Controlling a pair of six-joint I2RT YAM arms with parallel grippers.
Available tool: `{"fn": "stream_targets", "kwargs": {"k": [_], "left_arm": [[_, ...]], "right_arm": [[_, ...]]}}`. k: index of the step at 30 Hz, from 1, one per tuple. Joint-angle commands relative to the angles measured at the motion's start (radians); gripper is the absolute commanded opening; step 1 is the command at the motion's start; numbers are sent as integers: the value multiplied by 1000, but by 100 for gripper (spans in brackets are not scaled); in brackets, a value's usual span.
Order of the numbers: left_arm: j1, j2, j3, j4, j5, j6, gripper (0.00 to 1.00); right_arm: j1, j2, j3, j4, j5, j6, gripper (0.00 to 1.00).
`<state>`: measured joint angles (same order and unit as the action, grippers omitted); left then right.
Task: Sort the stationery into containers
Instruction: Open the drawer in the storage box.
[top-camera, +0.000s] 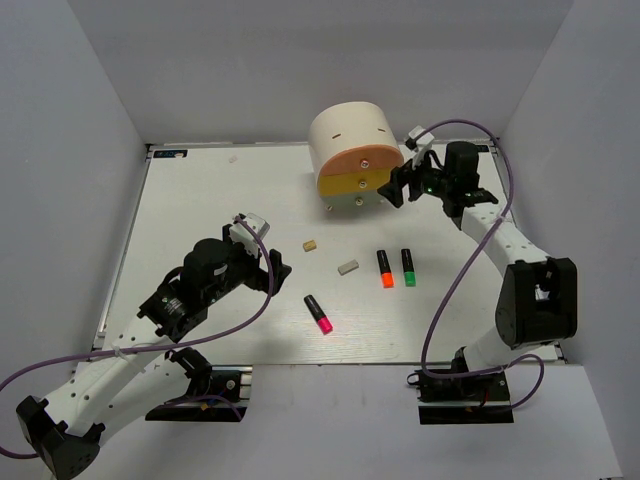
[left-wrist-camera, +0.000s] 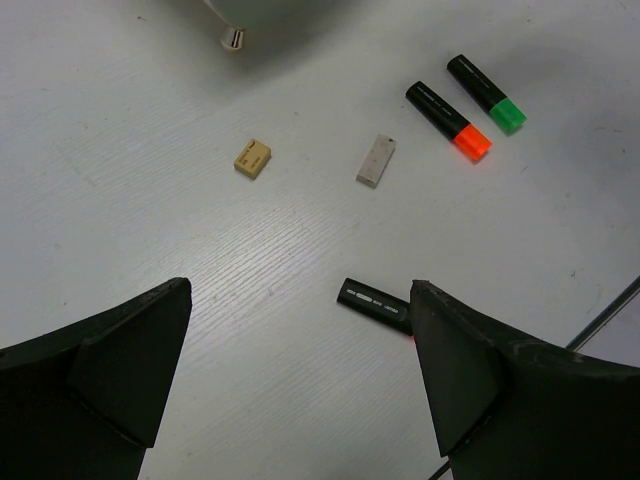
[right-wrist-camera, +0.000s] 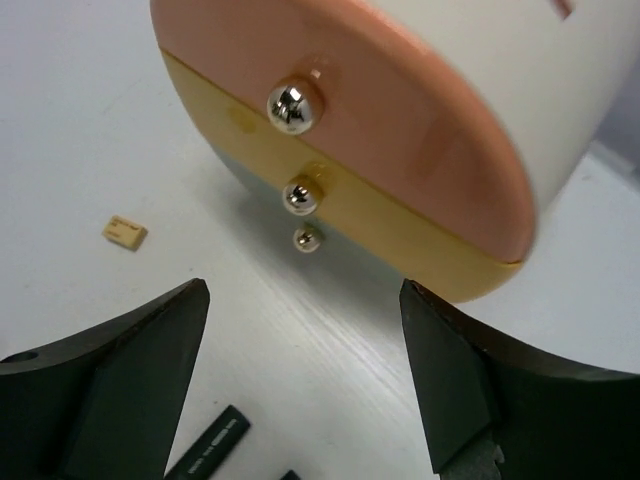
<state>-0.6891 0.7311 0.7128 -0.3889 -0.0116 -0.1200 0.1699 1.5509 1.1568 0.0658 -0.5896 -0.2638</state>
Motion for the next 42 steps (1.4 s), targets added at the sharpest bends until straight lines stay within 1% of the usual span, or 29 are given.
{"fn": "stream_targets", "kwargs": {"k": [1, 2, 3, 6, 7, 9, 10, 11, 15, 16, 19, 20, 27, 31, 33, 39, 42], "left_arm": [[3, -13, -4, 2, -5, 5, 100], [3, -13, -4, -7, -14, 5, 100], [3, -13, -4, -7, -14, 5, 100], [3, -13, -4, -7, -14, 5, 100], [3, -13, -4, -7, -14, 5, 100], [3, -13, -4, -7, -14, 5, 100], [3, -13, -4, -7, -14, 5, 100], [3, -13, -4, -7, -14, 5, 100], [3, -13, -4, -7, -14, 5, 100], [3, -13, -4, -7, -14, 5, 100], [3, -13, -4, -7, -14, 5, 100], [3, -13, -13, -7, -14, 5, 100], [3, -13, -13, -7, -14, 5, 100], [3, -13, -13, -7, -14, 5, 100], [3, -13, -13, -7, -14, 5, 100], [3, -13, -13, -7, -24, 5, 100], [3, -13, -13, -7, -24, 5, 100]], "right_arm": [[23, 50, -22, 88, 11, 204, 80], [26, 64, -6, 89, 17, 254, 77], [39, 78, 4, 94, 19, 305, 70], [51, 156, 18, 106, 24, 386, 63], [56, 175, 20, 141, 31, 440, 59], [62, 196, 12, 170, 39, 480, 55], [65, 202, 12, 211, 57, 529, 55], [65, 221, 11, 227, 60, 543, 53], [72, 245, 1, 316, 77, 658, 53], [71, 250, -17, 392, 80, 681, 53], [72, 255, -37, 466, 88, 751, 53], [74, 258, -37, 473, 94, 785, 53], [83, 288, -42, 497, 122, 841, 53], [89, 291, -60, 505, 137, 854, 50], [88, 291, -62, 503, 145, 865, 46], [91, 296, -69, 535, 151, 882, 46], [89, 296, -74, 549, 152, 887, 44]]}}
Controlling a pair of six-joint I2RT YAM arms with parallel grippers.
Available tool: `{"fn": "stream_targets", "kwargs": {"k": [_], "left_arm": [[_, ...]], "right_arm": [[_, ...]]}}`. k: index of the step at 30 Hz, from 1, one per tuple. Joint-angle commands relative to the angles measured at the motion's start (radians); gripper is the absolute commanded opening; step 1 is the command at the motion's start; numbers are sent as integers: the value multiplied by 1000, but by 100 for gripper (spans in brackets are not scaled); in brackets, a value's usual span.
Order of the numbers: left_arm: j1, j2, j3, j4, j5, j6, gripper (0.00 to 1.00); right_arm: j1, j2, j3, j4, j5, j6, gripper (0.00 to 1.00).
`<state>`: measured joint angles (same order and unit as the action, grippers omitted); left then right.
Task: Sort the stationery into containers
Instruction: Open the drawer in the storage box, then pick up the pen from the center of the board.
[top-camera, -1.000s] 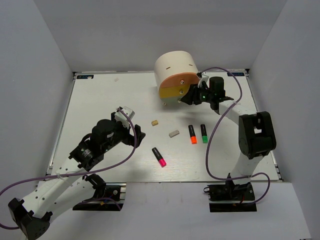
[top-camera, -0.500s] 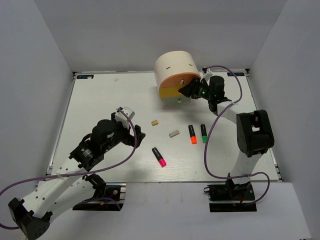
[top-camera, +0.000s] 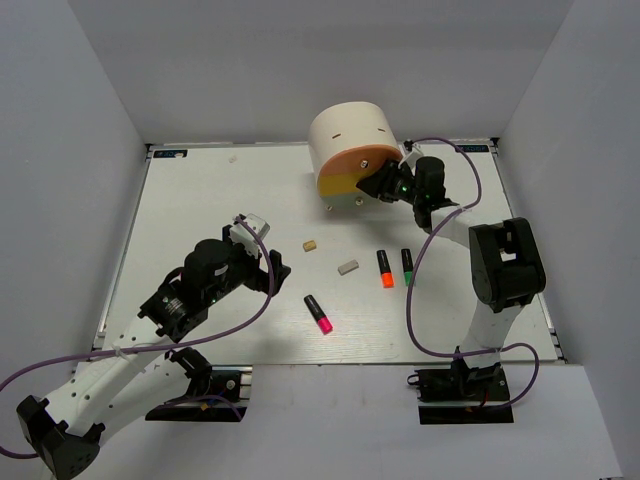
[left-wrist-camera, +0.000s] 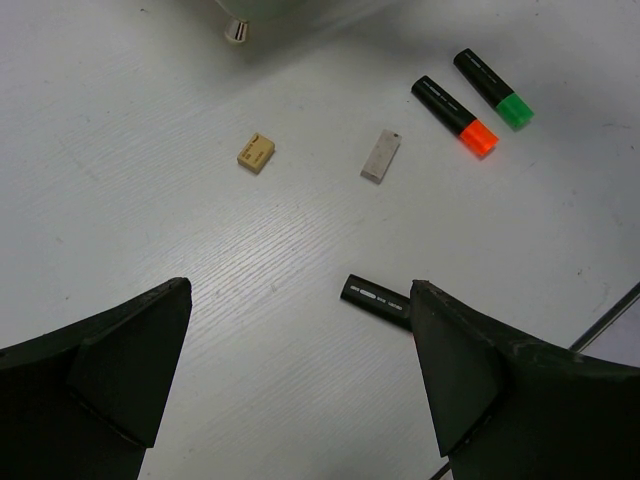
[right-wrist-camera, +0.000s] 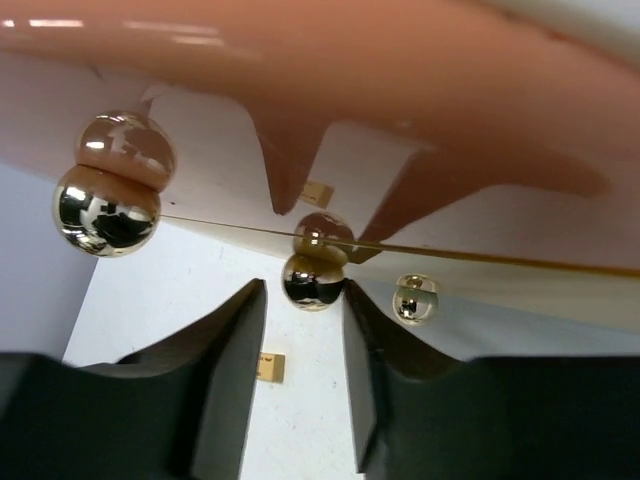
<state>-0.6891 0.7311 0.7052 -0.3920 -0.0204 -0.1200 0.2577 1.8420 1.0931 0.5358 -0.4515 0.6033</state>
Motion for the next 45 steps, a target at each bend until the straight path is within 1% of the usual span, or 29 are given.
{"fn": "stream_targets", "kwargs": {"k": [1, 3, 4, 8, 10, 11, 16, 24, 26, 27, 28, 31, 36, 38, 39, 42, 45], "left_arm": [[3, -13, -6, -4, -15, 5, 100], [3, -13, -6, -4, -15, 5, 100], [3, -13, -6, -4, -15, 5, 100], [3, -13, -6, -4, -15, 5, 100], [3, -13, -6, -4, -15, 5, 100], [3, -13, -6, -4, -15, 5, 100], [3, -13, -6, -4, -15, 5, 100], [3, -13, -6, -4, -15, 5, 100], [3, -13, -6, -4, -15, 5, 100], [3, -13, -6, -4, -15, 5, 100], [3, -13, -6, -4, -15, 5, 100], [3, -13, -6, -4, -15, 5, 100], [3, -13, -6, -4, -15, 5, 100], [3, -13, -6, -4, -15, 5, 100], [3, -13, -6, -4, -6, 5, 100], [3, -13, -6, -4, -6, 5, 100], [3, -13, -6, 5, 7, 5, 100]], "right_arm": [[5, 3, -10, 84, 13, 26, 40], [3, 5, -15, 96, 11, 30, 37], [5, 6, -19, 93, 7, 27, 32], [3, -3, -36, 108, -6, 30, 20], [3, -13, -65, 118, -10, 32, 20], [3, -33, -74, 122, -16, 36, 19], [3, -105, -169, 150, -23, 32, 19], [2, -196, -282, 150, -35, 29, 19], [3, -210, -295, 153, -38, 36, 22], [3, -214, -298, 153, -39, 32, 26], [0, -214, -295, 150, -41, 30, 42], [-1, -208, -280, 133, -64, 21, 65], [-9, -260, -314, 99, -67, -11, 67], [-11, -288, -325, 82, -64, -51, 67], [-9, -311, -332, 49, -59, -62, 67], [-11, -374, -340, -43, -29, -157, 67], [-11, -446, -360, -126, 8, -299, 67]]}}
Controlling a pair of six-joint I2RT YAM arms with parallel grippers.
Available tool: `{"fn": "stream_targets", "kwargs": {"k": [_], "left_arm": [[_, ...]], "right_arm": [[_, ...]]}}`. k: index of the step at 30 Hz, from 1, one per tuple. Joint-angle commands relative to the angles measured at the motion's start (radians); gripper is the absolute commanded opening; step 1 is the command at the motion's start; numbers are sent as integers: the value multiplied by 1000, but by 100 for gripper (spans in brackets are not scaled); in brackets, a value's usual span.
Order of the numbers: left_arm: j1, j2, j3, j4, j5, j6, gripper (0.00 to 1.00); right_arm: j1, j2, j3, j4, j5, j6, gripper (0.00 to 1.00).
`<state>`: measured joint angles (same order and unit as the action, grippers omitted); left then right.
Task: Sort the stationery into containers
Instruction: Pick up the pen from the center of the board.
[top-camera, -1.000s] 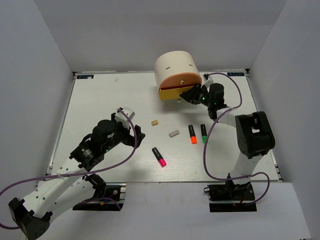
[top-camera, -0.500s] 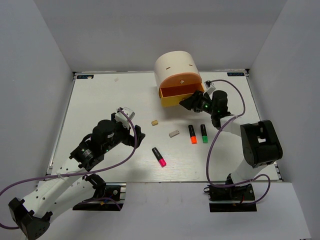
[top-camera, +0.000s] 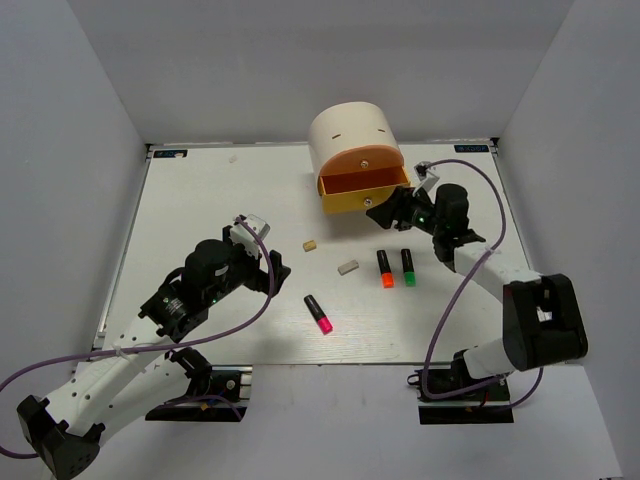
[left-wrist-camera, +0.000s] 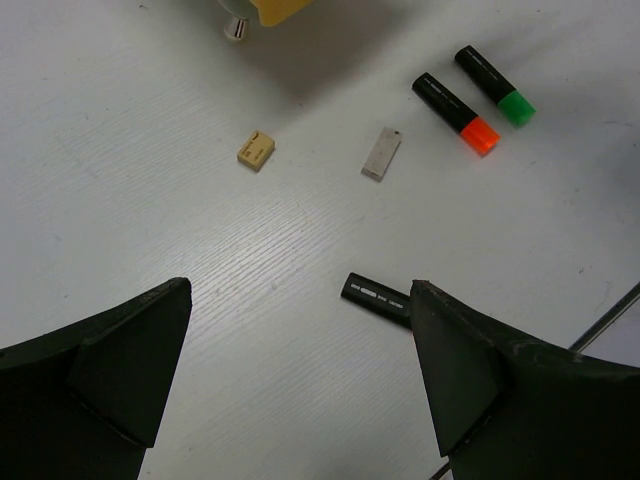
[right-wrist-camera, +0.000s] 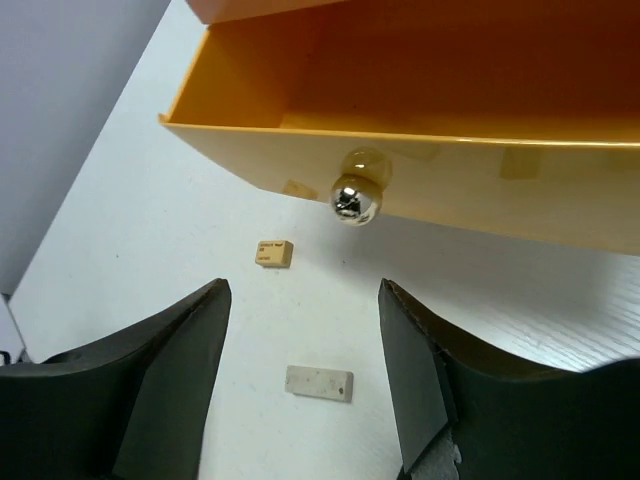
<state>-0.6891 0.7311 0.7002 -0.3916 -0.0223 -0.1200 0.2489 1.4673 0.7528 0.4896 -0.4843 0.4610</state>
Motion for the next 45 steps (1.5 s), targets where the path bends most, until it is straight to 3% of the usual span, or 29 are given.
{"fn": "stream_targets", "kwargs": {"k": [1, 5, 9, 12, 15, 21, 23, 31, 40, 45], "left_arm": [[3, -13, -1, 5, 19, 5, 100], [3, -13, -1, 5, 47, 5, 100], [3, -13, -39, 23, 47, -67, 100], [3, 25, -39, 34, 47, -118, 100], [3, 88, -18, 23, 38, -153, 100], [3, 143, 2, -1, 16, -175, 100], [3, 131, -7, -1, 7, -175, 100], [-6, 96, -16, -1, -11, -165, 100], [-6, 87, -16, -1, -11, -165, 100], [-6, 87, -16, -1, -21, -165, 100]], "right_arm": [[-5, -97, -18, -101, 50, -179, 67], [-5, -148, 41, -354, 133, -349, 65], [-11, -145, 82, -517, 278, -550, 43], [-8, -128, 106, -614, 329, -608, 36], [-8, -102, 138, -710, 371, -648, 36], [-8, 16, 187, -832, 443, -691, 65], [-7, 65, 191, -847, 438, -690, 69], [-5, 154, 154, -807, 458, -653, 69], [-8, 140, 89, -792, 451, -659, 45], [-5, 46, 79, -838, 382, -691, 20]]}}
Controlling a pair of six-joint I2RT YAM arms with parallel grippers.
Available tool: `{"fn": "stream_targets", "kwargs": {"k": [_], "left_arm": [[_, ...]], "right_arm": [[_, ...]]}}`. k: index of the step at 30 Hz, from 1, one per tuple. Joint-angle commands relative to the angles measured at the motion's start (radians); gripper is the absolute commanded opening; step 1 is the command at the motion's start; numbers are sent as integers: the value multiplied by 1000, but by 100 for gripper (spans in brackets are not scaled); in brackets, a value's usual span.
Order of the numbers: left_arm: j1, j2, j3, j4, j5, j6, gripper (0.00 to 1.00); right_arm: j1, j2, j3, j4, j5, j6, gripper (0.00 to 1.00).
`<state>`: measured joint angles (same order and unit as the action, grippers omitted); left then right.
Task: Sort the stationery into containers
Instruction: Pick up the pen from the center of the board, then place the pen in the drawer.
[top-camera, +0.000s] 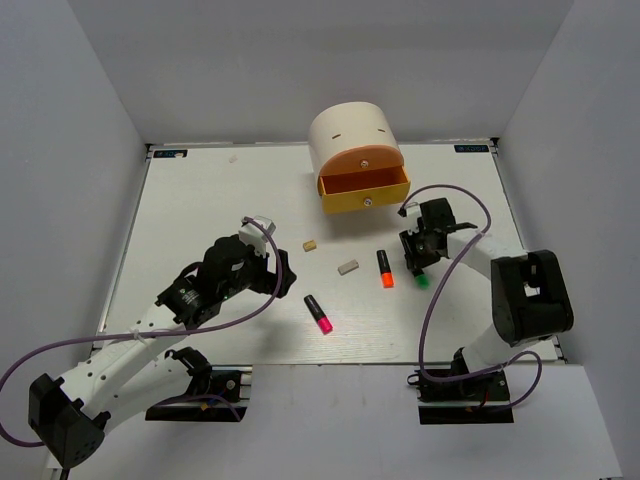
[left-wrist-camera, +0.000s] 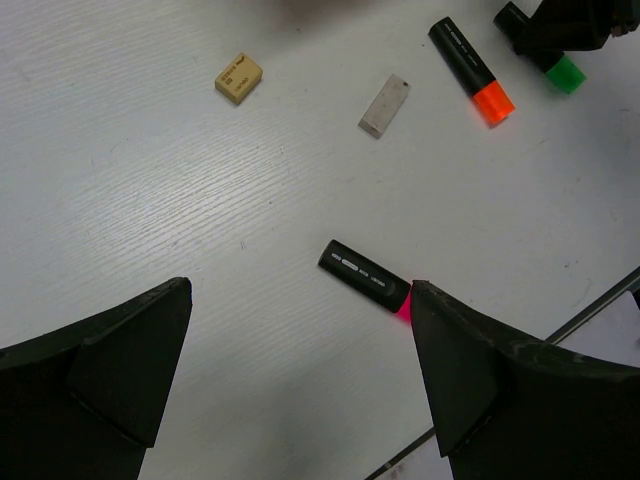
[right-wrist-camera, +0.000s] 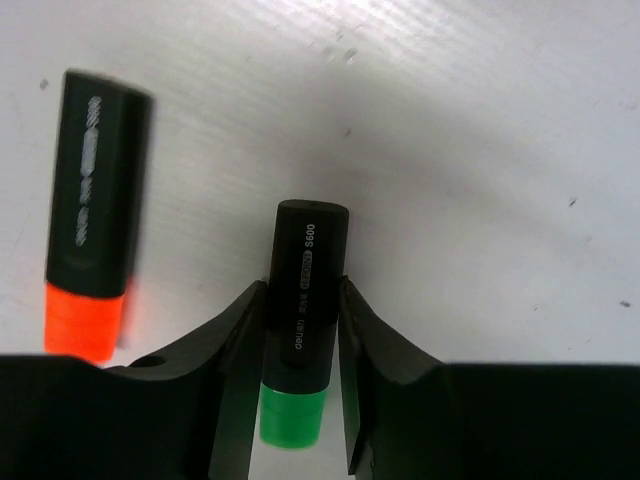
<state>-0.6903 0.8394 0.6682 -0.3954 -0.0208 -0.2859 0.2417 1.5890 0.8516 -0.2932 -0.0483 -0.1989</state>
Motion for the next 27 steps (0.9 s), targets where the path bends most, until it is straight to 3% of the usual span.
{"fn": "stream_targets", "kwargs": {"k": [1, 6, 11, 16, 20, 27], "left_arm": [[-5, -22, 16, 3, -22, 1, 100], [-5, 6, 16, 3, 19, -10, 100], [6, 38, 27, 12, 45, -50, 100], [6, 72, 36, -13, 79, -160, 99], [-3, 81, 13, 0, 104, -269, 96], [-3, 147, -18, -3, 114, -444, 93]], "right_arm": [[1, -128, -22, -58, -96, -48, 19], [5, -354, -7, -124, -277, -166, 15], [8, -538, 50, -42, -442, -350, 15], [11, -506, 161, 12, -550, -542, 15], [21, -413, 277, 75, -553, -677, 17], [39, -294, 336, 149, -579, -933, 23]]}}
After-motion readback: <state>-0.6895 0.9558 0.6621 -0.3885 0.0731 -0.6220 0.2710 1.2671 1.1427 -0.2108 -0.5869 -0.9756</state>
